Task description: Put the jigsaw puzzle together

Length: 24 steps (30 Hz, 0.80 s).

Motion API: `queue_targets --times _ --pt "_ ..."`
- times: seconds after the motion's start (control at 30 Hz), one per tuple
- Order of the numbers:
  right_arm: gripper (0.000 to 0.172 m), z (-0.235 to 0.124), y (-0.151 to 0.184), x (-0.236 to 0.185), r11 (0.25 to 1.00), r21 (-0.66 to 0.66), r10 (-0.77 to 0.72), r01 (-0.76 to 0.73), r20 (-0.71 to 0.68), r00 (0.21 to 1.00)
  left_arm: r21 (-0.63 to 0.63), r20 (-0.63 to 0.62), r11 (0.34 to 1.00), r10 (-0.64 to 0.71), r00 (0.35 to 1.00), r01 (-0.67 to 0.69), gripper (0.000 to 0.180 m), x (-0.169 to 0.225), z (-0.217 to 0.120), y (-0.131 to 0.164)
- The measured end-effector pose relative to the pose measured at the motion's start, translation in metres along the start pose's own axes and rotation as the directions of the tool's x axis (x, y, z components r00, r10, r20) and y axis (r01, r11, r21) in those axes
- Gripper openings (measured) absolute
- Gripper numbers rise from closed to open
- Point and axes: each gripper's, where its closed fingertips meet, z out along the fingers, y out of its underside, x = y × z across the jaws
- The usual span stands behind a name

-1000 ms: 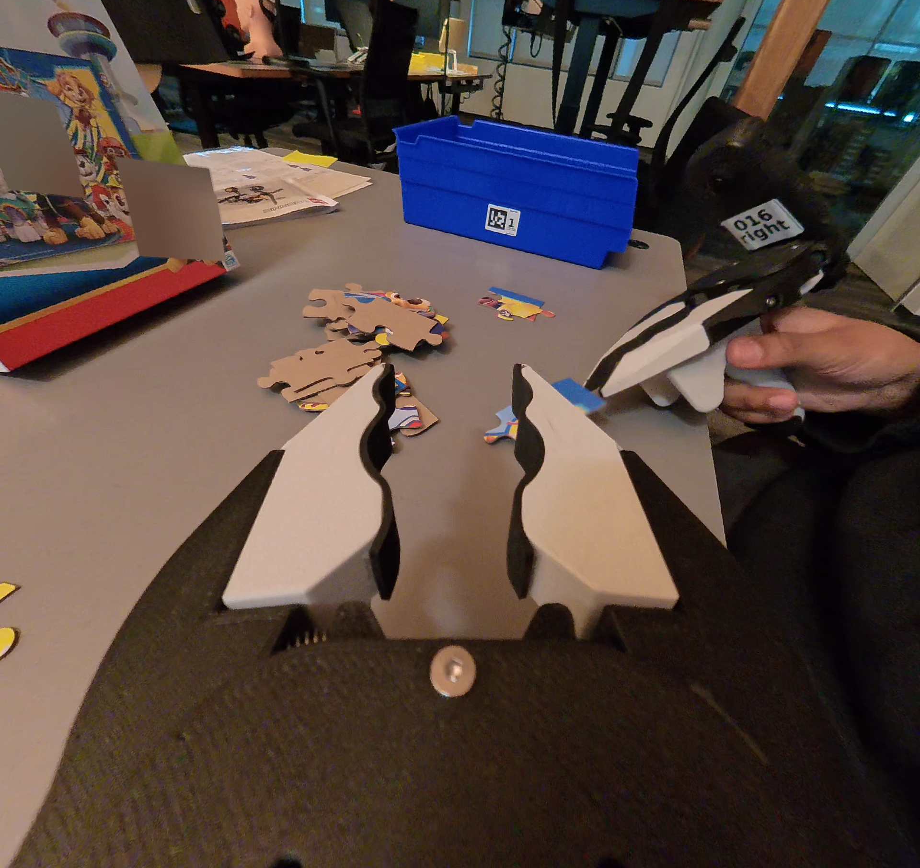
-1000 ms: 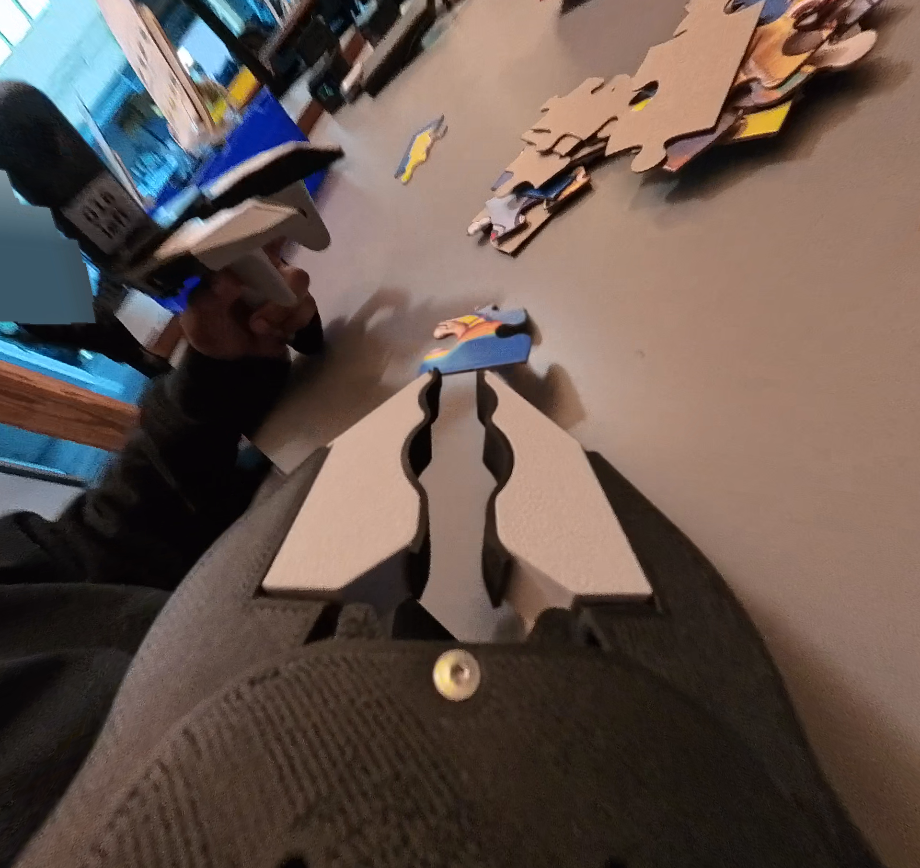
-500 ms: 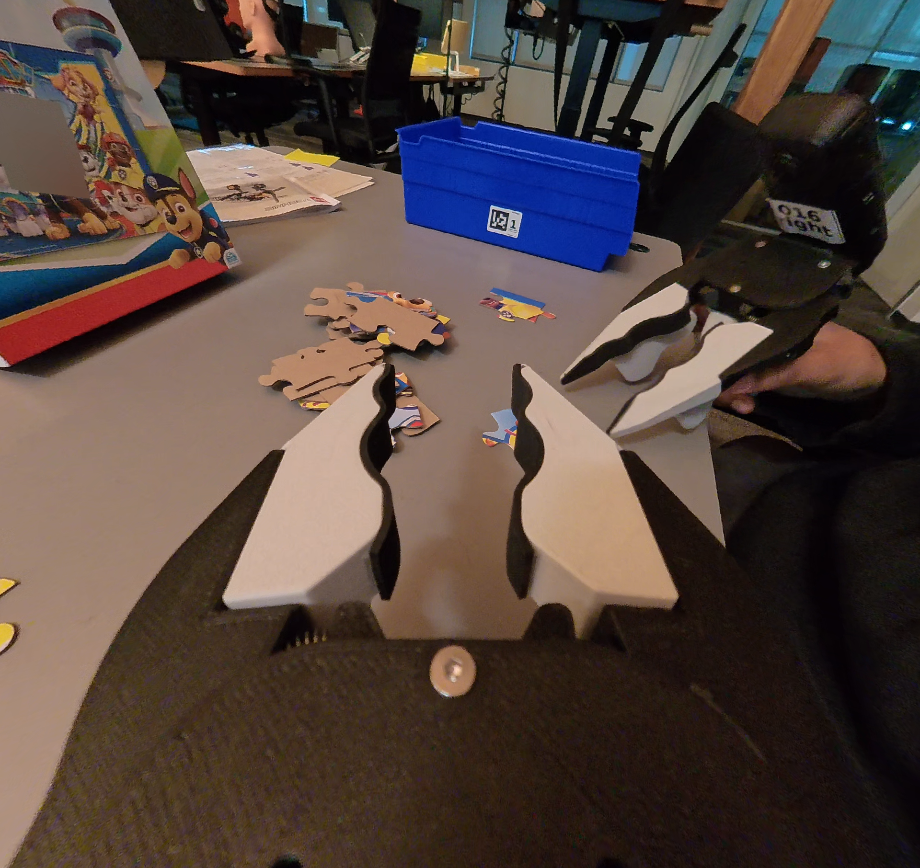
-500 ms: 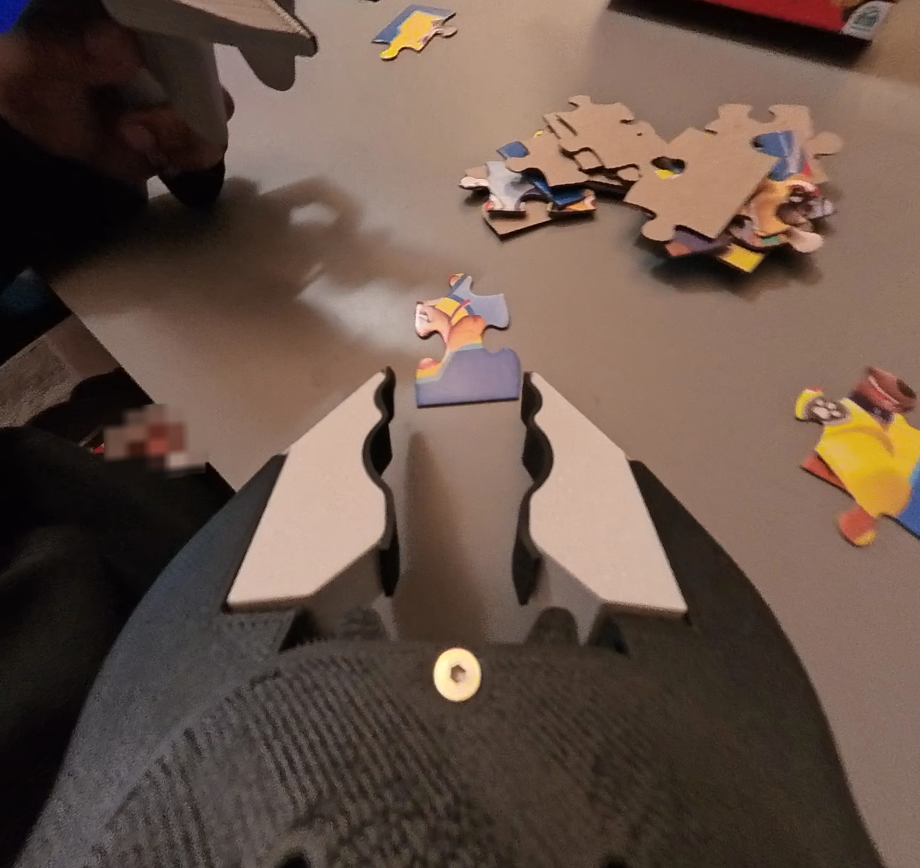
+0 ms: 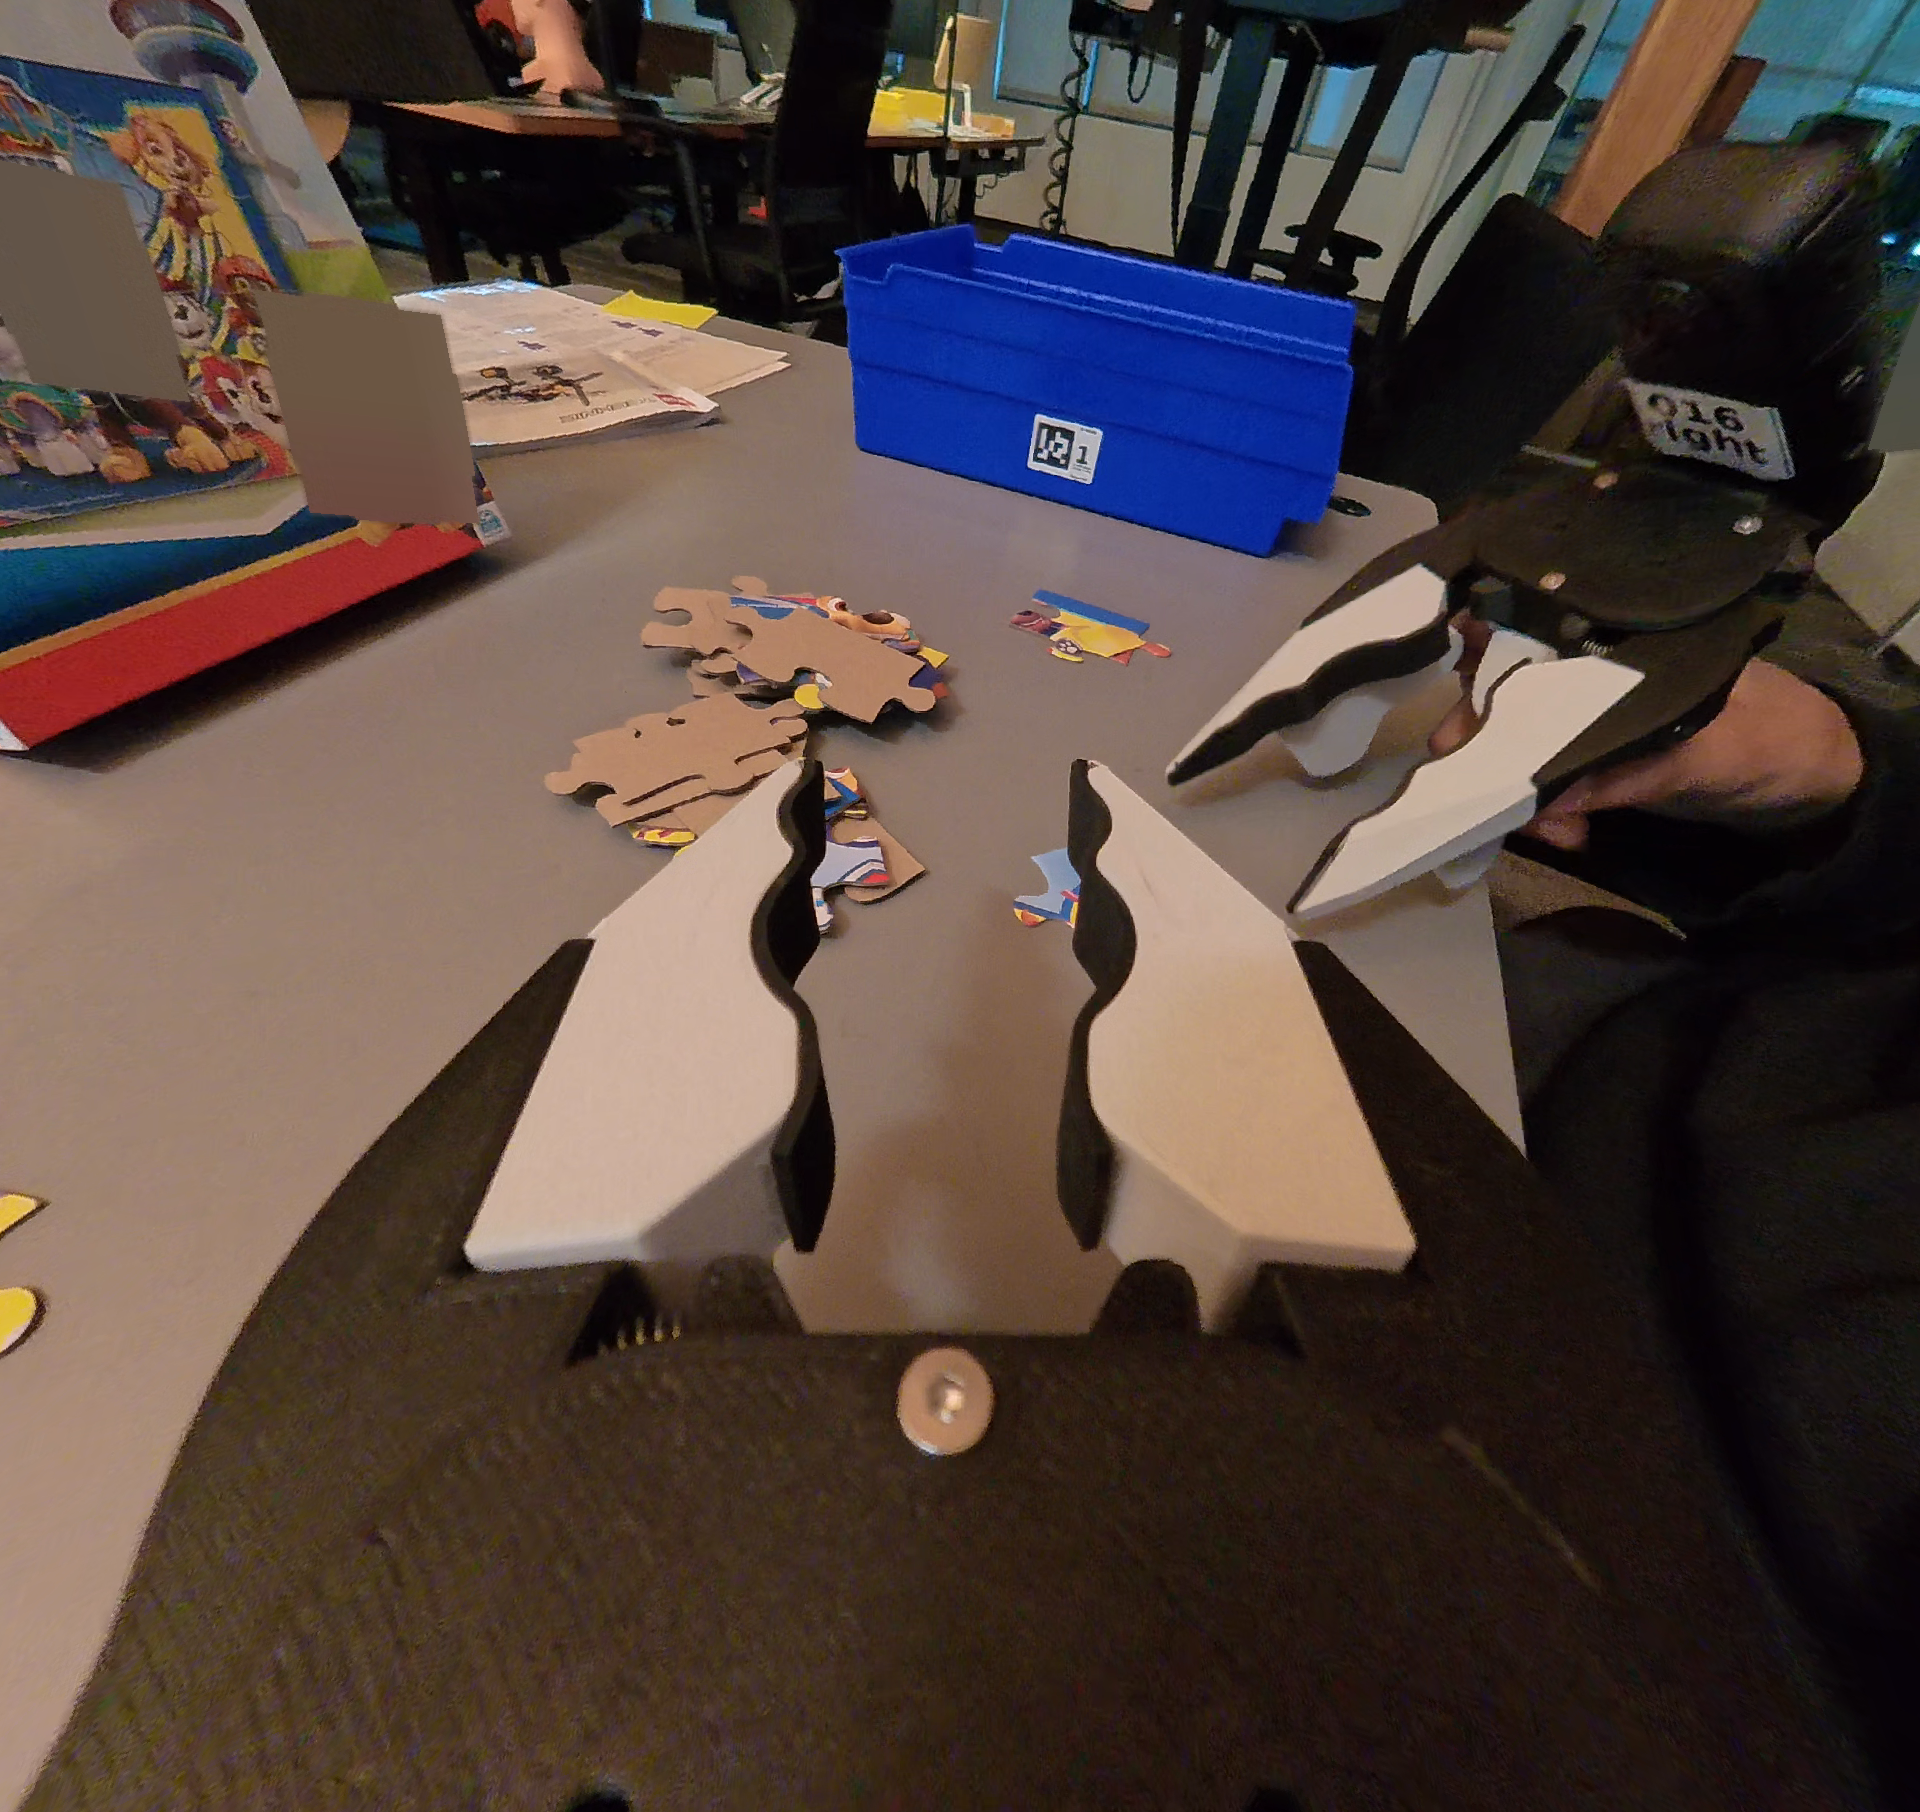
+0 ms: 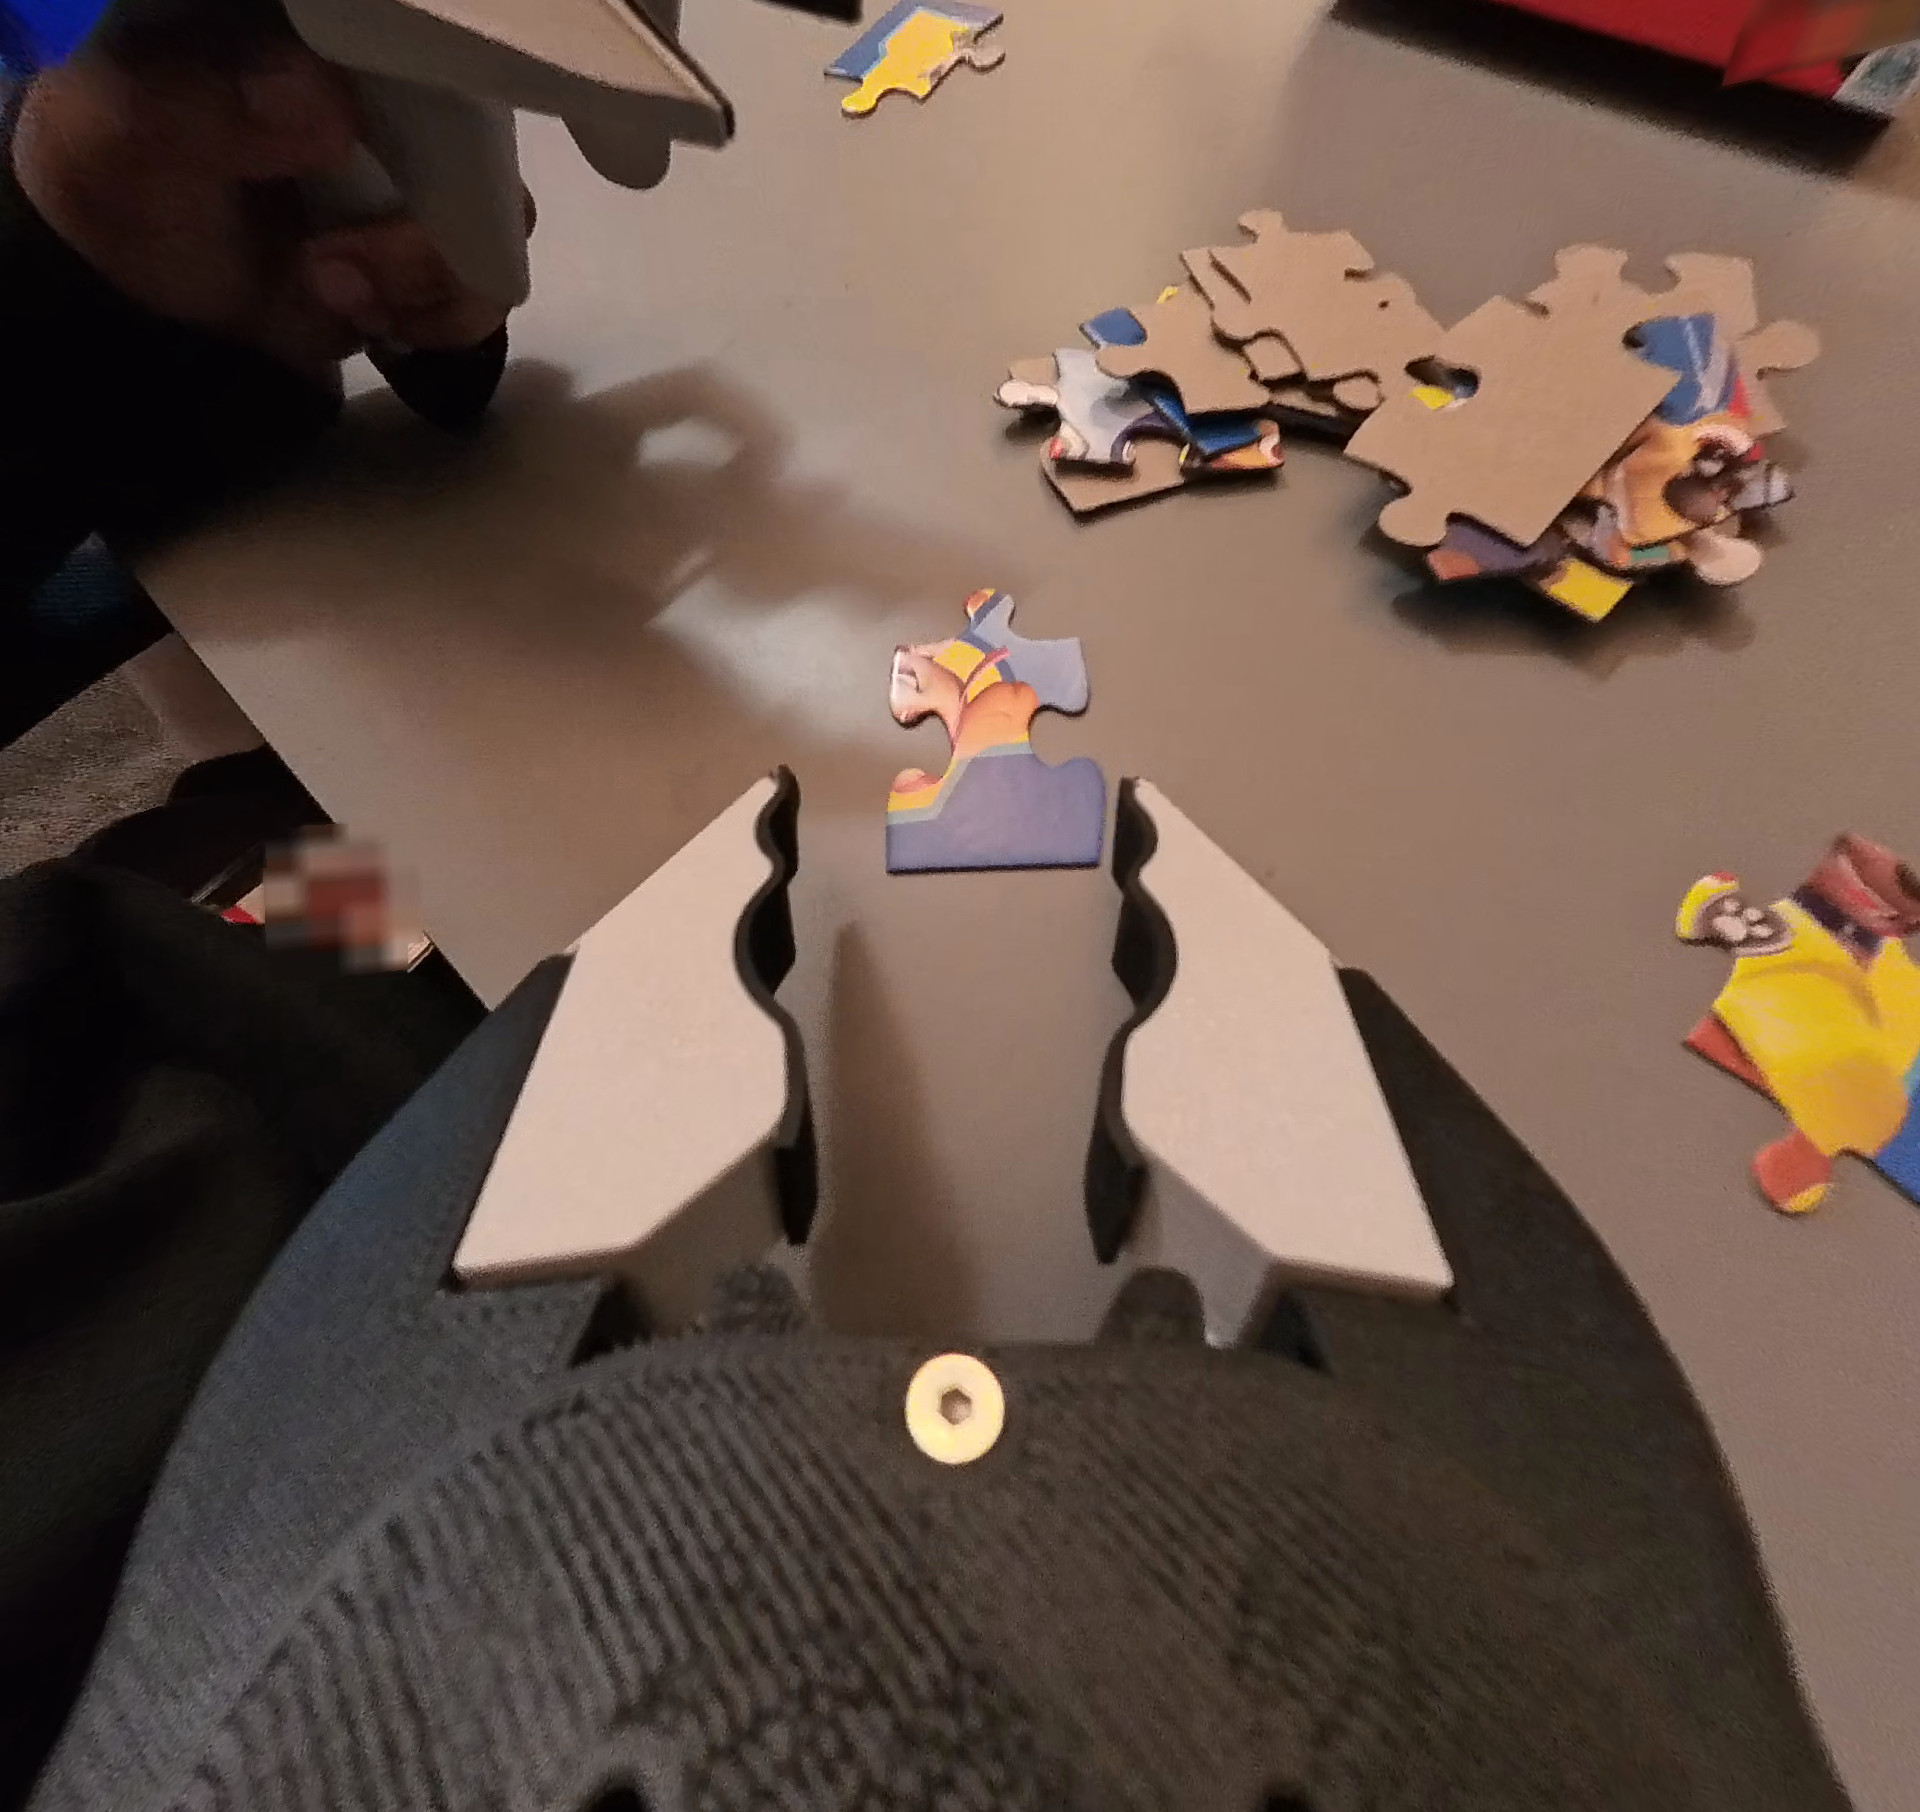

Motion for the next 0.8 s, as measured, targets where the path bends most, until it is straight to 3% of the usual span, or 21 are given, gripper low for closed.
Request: queue_targets --times 0.4,0.57,0.8 --pt "0.058 0.002 -0.044 0.024 0.975 0.206 -0.094 0.08 0.055 0.994 -0.015 0.02 1.0 -0.012 1.0 0.013 0.045 -0.005 0.001 0.002" --pt "0.046 -0.03 -0.069 0.027 0.873 0.457 -0.162 0.172 -0.062 0.985 -0.02 0.021 1.0 -0.022 1.0 0.023 0.045 -0.007 0.001 0.003" --pt "0.044 -0.039 -0.074 0.035 0.853 0.515 -0.094 0.087 -0.012 0.995 -0.027 0.017 0.999 -0.022 1.0 0.022 0.046 -0.006 0.002 0.003"
